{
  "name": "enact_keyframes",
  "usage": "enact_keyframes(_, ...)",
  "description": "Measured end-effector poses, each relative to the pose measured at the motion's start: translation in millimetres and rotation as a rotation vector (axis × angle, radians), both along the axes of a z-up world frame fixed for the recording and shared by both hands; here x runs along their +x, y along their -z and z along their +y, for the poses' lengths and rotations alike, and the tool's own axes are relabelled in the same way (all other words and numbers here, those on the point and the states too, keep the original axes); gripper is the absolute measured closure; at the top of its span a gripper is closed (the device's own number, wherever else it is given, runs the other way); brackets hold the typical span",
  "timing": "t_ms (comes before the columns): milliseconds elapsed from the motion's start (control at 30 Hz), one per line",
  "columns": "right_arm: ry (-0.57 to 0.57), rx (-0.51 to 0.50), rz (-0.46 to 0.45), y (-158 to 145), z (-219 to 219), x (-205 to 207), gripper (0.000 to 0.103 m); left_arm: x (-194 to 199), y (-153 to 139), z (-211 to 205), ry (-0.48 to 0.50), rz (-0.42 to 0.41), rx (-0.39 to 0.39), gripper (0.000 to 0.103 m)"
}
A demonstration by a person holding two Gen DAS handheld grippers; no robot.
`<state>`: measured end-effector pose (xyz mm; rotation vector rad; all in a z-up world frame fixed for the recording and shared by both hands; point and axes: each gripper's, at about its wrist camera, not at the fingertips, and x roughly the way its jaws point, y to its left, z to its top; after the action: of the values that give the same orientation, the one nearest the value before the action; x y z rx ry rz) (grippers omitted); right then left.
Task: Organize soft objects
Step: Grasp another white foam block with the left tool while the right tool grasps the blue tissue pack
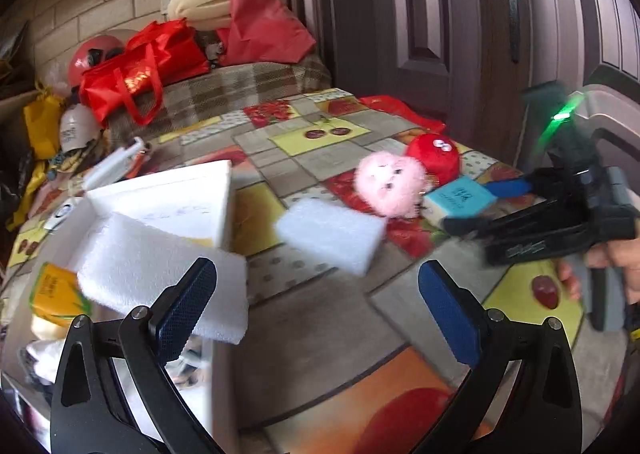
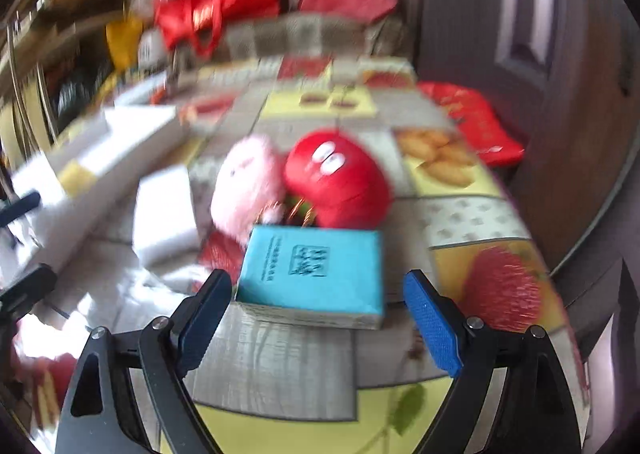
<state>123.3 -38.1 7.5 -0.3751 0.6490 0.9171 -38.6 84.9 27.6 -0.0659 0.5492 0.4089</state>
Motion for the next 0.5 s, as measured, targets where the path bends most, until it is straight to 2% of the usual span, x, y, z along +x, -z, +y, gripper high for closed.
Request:
enact_keyframes(133, -0.017, -0.108, 0.047, 16, 25, 7, 0.016, 12, -1, -14, 0.000, 0.002, 0.018, 0.001)
enact_keyframes(167, -0.018, -0.101, 0.051, 17, 24, 7, 0.029, 17, 0, -16, -0.009, 0.015, 0.018, 0.001)
enact_keyframes(300, 0.010, 0.006, 0.103, 8, -1, 18, 0.029, 45, 6, -9, -0.102, 0.073, -0.040, 0.001)
enact_keyframes(433, 0.117, 0.137, 0.215, 7, -35, 43, 0.029, 71, 11, 6, -0.240, 0.093, -0.127, 0.001)
enact_keyframes(500, 0.127, 0.194, 0.274, 9, -45, 51, 0.029, 84, 13, 14, -0.305, 0.109, -0.147, 0.001)
